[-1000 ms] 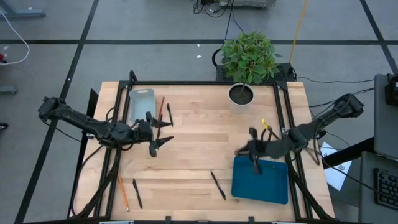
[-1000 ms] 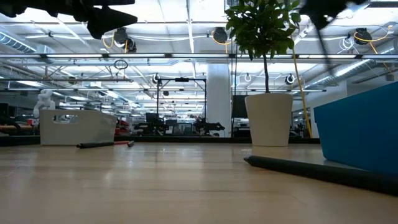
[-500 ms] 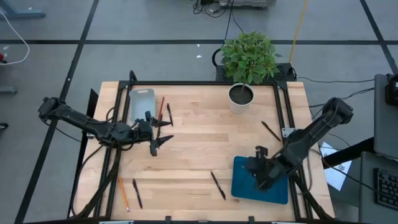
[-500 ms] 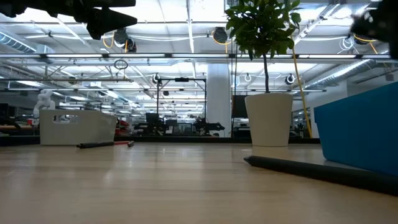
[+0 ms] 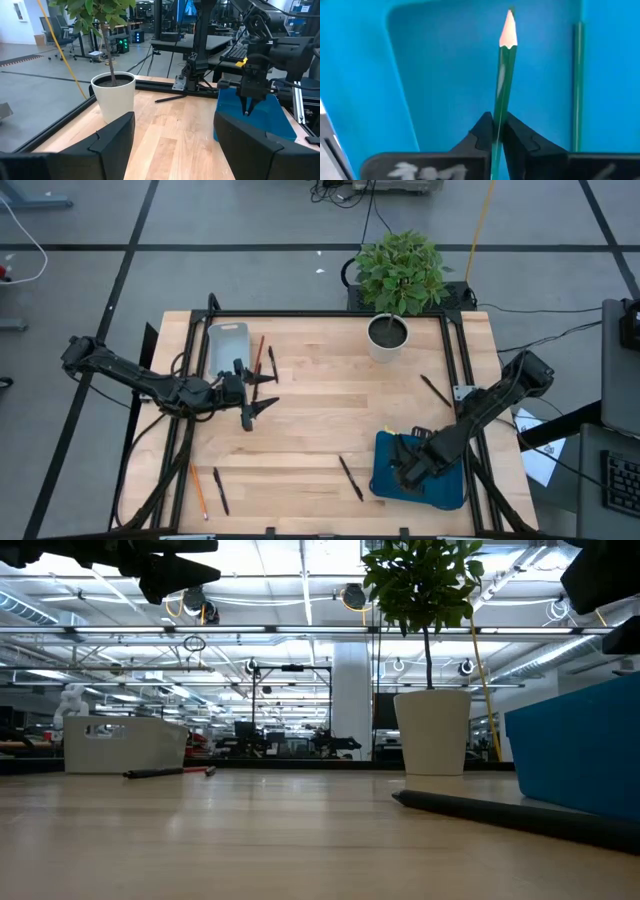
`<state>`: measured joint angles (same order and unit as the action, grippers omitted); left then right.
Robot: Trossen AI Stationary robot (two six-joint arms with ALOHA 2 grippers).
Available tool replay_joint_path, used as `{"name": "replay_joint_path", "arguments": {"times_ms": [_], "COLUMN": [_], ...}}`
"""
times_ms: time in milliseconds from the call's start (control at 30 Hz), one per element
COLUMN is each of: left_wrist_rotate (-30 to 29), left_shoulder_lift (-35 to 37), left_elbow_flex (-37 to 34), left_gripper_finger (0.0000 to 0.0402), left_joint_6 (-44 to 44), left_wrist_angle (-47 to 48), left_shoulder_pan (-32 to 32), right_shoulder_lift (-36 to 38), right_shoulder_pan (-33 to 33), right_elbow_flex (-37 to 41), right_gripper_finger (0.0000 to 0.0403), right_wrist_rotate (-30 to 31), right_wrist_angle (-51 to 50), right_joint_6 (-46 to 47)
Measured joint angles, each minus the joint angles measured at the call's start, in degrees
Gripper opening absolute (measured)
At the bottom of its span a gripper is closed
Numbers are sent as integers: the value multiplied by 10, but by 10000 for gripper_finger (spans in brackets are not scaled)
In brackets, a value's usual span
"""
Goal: Sort pens & pencils
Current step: Put the green pencil into the blue bin, then put the yellow pencil into the blue bin
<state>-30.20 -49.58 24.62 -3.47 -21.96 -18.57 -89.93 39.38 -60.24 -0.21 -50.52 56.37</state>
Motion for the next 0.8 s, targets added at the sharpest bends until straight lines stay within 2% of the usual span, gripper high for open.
{"name": "replay_joint_path", "arguments": {"times_ms": [300, 433, 567, 667, 800], "left_wrist_rotate": [0, 0, 0, 0, 0], "left_shoulder_lift": [0, 0, 0, 0, 0], "left_elbow_flex": [0, 0, 0, 0, 0], "left_gripper_finger": [276, 276, 276, 276, 276], "left_joint_6": [-3, -4, -7, -15, -15], "left_wrist_angle": [0, 2, 4, 8, 8], "left_shoulder_pan": [0, 0, 0, 0, 0], "right_shoulder_lift": [1, 8, 35, 72, 125], "right_shoulder_pan": [0, -8, -8, -1, -1], "right_elbow_flex": [1, 1, 1, 1, 19], "right_gripper_finger": [146, 205, 233, 234, 225], "right_wrist_rotate": [-13, -41, -51, 24, 231], "right_wrist_angle": [10, 7, 11, 20, 96], "right_joint_6": [58, 42, 7, -28, -125]}}
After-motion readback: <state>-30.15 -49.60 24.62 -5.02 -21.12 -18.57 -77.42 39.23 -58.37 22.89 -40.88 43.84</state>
